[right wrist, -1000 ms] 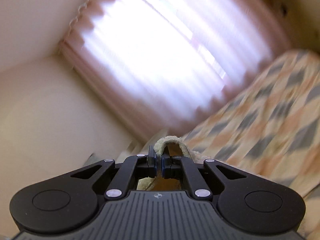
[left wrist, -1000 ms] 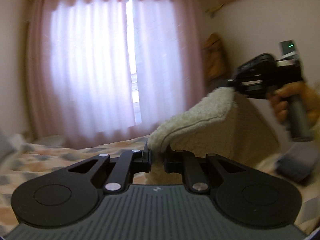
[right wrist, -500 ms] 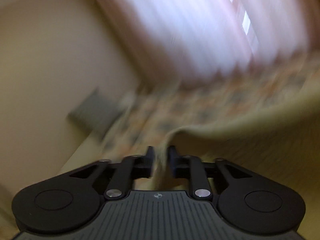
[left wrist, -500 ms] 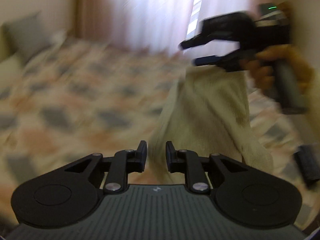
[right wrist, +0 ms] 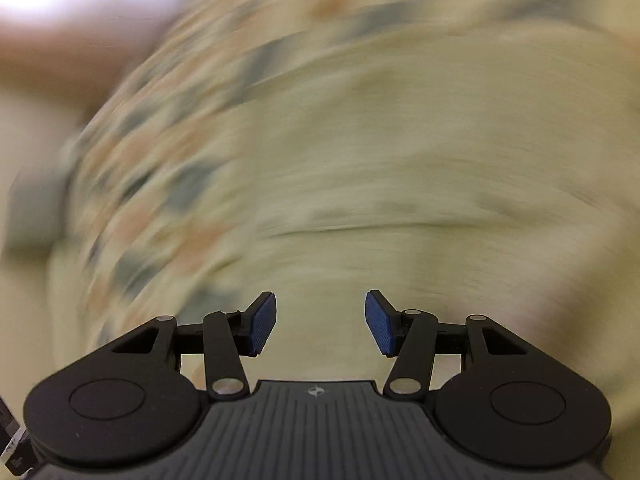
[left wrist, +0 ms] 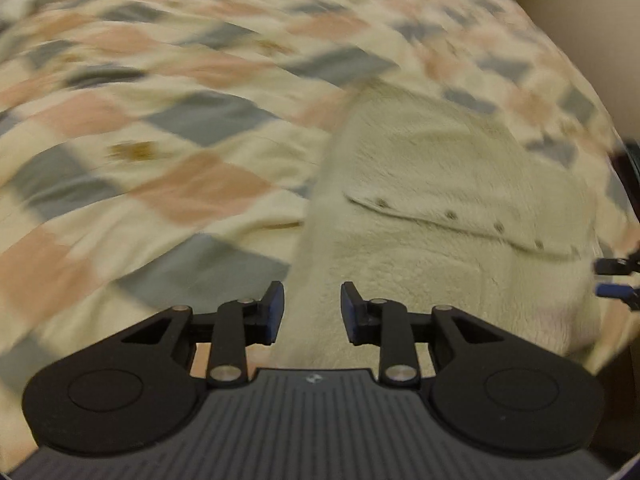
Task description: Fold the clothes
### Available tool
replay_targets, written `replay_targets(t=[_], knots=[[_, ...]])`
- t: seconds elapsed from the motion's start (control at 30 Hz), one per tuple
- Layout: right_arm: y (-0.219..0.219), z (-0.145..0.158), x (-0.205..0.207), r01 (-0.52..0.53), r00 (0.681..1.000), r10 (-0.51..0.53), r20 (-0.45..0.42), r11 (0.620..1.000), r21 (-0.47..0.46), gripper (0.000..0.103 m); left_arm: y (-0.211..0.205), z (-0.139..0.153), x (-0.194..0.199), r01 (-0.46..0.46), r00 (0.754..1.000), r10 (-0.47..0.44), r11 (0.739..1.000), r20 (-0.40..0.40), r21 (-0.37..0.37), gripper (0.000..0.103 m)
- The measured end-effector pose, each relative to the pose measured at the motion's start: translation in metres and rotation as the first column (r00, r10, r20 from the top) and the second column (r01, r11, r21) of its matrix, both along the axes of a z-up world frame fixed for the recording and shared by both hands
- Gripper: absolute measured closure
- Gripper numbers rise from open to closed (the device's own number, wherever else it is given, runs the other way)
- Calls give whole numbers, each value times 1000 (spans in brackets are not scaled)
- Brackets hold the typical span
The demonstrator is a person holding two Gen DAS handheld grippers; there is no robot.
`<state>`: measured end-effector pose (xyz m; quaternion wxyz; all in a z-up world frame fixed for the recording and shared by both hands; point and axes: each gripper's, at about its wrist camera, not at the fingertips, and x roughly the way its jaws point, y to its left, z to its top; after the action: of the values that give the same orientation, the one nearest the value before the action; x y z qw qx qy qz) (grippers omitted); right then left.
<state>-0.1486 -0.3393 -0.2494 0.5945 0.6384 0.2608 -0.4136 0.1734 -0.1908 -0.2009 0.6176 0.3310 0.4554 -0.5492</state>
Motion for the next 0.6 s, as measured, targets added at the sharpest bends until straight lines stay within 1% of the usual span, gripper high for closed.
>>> replay_targets(t=[0.03,0.07,0.1,0.13,0.17,0.27,0.3,0.4,0.53,0.6], knots=[[12,-11,-25,108,994,-108,-21,994,11,48,-11,-10,2,34,999,-33,999,-13,8,75],[24,-18,-47,203,979,-203,-36,979,16,47,-22,-21,5,67,997,-66,998,-28,14,71],[39,-25,-66,299,953,-298,-45,954,20,43,-35,-30,8,96,995,-95,995,-37,16,70],[54,-31,-82,386,922,-385,-42,922,22,41,-47,-35,6,119,992,-118,993,-31,17,68],[69,-37,-96,460,888,-459,-35,888,25,40,-59,-41,5,142,990,-142,990,-26,18,68],[109,-56,-121,640,768,-640,-16,766,56,40,-95,-58,-1,212,977,-212,977,-9,23,68],[118,-63,-125,677,735,-678,-10,733,66,40,-107,-64,-3,235,972,-235,972,-3,25,68],[136,-78,-124,746,665,-747,-5,664,54,40,-141,-79,-10,307,952,-307,951,12,26,68],[146,-91,-127,822,567,-822,48,569,39,40,-171,-84,-47,423,906,-423,906,17,-3,68],[149,-99,-136,843,533,-843,70,536,40,40,-187,-84,-69,473,881,-473,881,21,-17,68]])
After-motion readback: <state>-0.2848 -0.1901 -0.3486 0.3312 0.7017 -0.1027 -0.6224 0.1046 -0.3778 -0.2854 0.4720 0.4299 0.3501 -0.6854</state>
